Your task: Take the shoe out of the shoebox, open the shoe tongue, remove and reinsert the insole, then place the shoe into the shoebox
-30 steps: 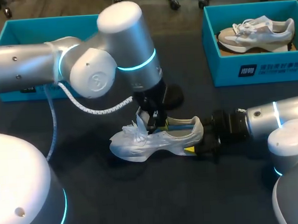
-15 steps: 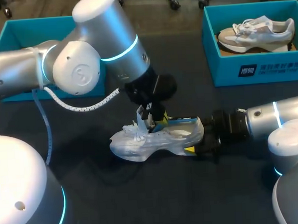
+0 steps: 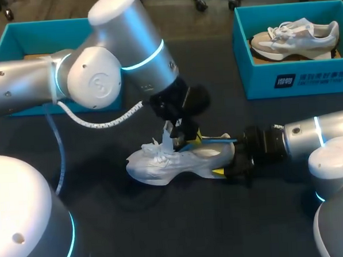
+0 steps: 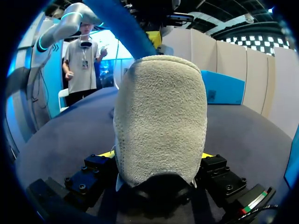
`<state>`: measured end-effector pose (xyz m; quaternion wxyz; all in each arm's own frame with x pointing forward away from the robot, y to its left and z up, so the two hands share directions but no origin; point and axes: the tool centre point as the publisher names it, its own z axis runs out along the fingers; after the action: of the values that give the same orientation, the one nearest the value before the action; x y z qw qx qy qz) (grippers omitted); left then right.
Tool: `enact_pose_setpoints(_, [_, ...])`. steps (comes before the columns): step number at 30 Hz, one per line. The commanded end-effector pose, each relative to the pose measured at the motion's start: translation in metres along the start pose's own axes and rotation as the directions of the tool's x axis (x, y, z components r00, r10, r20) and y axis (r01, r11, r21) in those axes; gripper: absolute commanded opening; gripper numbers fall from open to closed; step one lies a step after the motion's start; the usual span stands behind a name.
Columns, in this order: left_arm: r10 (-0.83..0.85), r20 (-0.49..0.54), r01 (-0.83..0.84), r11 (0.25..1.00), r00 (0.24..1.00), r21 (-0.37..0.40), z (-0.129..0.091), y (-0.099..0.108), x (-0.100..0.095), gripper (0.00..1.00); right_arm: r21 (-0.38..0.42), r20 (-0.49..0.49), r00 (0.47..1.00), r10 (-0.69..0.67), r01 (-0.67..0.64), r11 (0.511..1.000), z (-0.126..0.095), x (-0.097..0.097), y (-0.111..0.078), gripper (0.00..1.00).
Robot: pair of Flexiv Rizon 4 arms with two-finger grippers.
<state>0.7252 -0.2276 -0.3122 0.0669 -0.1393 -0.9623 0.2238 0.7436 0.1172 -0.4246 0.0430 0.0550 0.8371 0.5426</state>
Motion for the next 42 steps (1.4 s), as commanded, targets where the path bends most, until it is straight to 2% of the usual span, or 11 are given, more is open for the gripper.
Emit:
enact_pose_setpoints(1, [0.004,-0.011,-0.005,1.0,1.0,-0.006,0.012,-0.003,-0.008,0.11,0.002,0.002,1.0,0.0,0.0,1.0,0.003,-0.001,-0.002,0.0])
enact_pose_setpoints(2, [0.006,-0.011,-0.006,1.0,1.0,-0.007,0.013,-0.003,-0.008,0.23,0.002,0.002,1.0,0.0,0.0,1.0,0.003,-0.001,-0.002,0.0])
enact_pose_setpoints(6, [0.026,0.004,-0.026,1.0,1.0,0.004,0.011,-0.004,-0.005,0.41,0.002,0.002,1.0,0.0,0.0,1.0,0.003,-0.001,-0.002,0.0])
enact_pose_setpoints(10, [0.043,0.029,-0.043,0.999,0.999,0.008,0.008,-0.007,-0.003,0.49,0.002,0.002,1.0,0.0,0.0,1.0,0.003,-0.001,-0.002,0.0])
enact_pose_setpoints(11, [0.051,0.035,-0.052,0.999,0.998,0.01,0.007,-0.008,-0.002,0.58,0.002,0.002,1.0,0.0,0.0,1.0,0.003,-0.001,-0.002,0.0])
enact_pose_setpoints(14, [0.076,0.059,-0.077,0.997,0.995,0.011,0.007,-0.009,0.0,0.59,0.002,0.002,1.0,0.0,0.0,1.0,0.003,-0.001,-0.002,0.0])
enact_pose_setpoints(16, [0.092,0.078,-0.093,0.996,0.993,0.016,0.009,-0.011,0.0,0.53,0.002,0.002,1.0,0.0,0.0,1.0,0.003,-0.001,-0.002,0.0])
enact_pose_setpoints(33, [0.159,0.169,-0.158,0.987,0.973,-0.018,0.032,-0.016,-0.01,0.47,0.002,0.002,1.0,0.0,0.0,1.0,0.003,-0.001,-0.002,0.0])
enact_pose_setpoints(37, [0.13,0.193,-0.129,0.991,0.972,-0.019,0.037,-0.012,-0.012,0.33,0.002,0.002,1.0,0.0,0.0,1.0,0.003,-0.001,-0.002,0.0])
enact_pose_setpoints(41, [0.113,0.194,-0.114,0.993,0.974,-0.009,0.037,-0.009,-0.015,0.0,0.002,0.002,1.0,0.0,0.0,1.0,0.003,-0.001,-0.002,0.0])
enact_pose_setpoints(42, [0.111,0.194,-0.112,0.994,0.975,-0.008,0.037,-0.009,-0.015,0.0,0.002,0.002,1.0,0.0,0.0,1.0,0.003,-0.001,-0.002,0.0])
